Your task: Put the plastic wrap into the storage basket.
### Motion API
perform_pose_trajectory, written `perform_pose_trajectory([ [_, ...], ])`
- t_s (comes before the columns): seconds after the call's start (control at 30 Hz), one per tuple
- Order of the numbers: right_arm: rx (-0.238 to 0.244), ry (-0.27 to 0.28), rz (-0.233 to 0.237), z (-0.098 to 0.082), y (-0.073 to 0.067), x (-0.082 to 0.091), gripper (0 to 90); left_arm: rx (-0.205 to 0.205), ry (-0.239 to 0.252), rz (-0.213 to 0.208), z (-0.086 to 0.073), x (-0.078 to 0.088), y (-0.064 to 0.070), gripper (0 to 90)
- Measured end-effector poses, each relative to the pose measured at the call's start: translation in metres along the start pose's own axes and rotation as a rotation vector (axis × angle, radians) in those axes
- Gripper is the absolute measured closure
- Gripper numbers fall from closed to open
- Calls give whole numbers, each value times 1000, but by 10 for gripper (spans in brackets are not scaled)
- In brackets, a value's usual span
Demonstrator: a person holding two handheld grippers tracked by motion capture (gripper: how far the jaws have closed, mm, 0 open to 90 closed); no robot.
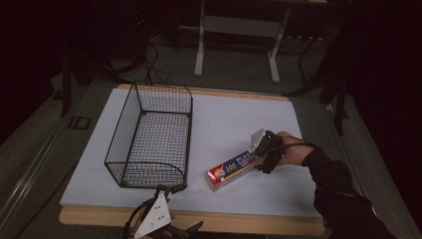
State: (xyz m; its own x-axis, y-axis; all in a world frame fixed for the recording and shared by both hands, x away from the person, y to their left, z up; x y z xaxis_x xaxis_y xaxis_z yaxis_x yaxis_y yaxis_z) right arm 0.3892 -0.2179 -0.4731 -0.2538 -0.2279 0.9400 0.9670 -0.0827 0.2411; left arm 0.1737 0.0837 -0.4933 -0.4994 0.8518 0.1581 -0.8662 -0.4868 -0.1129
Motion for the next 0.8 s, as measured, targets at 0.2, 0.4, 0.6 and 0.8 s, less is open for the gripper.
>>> perform_pose_trajectory([
  [0.2,90,-28,6,11,1,-4,128,6,-2,13,-1,3,0,2],
  [0.4,174,-40,-12,19,2,-10,128,4,-11,6,-2,2,1,2],
  [0.6,233,-56,-10,28,5,-15,115,9,-13,-6,-3,2,1,2],
  [0.8,263,-64,37,33,8,-17,129,11,-17,-23,-3,1,2,2],
])
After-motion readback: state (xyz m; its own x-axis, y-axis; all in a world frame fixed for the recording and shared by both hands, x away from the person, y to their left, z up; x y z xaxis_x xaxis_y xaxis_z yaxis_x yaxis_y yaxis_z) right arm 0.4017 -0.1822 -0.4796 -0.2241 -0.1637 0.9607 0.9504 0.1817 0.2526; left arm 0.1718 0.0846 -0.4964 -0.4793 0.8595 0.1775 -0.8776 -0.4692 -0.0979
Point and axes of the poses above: each handheld gripper's, and its own axes: x roughly backward along the jaws, z roughly out of its top, y roughly to its right, the point moved 2 cm from there along -x, roughly forward along the jaws, and after that the axes turned 3 degrees about y, right-handed, at the moved point
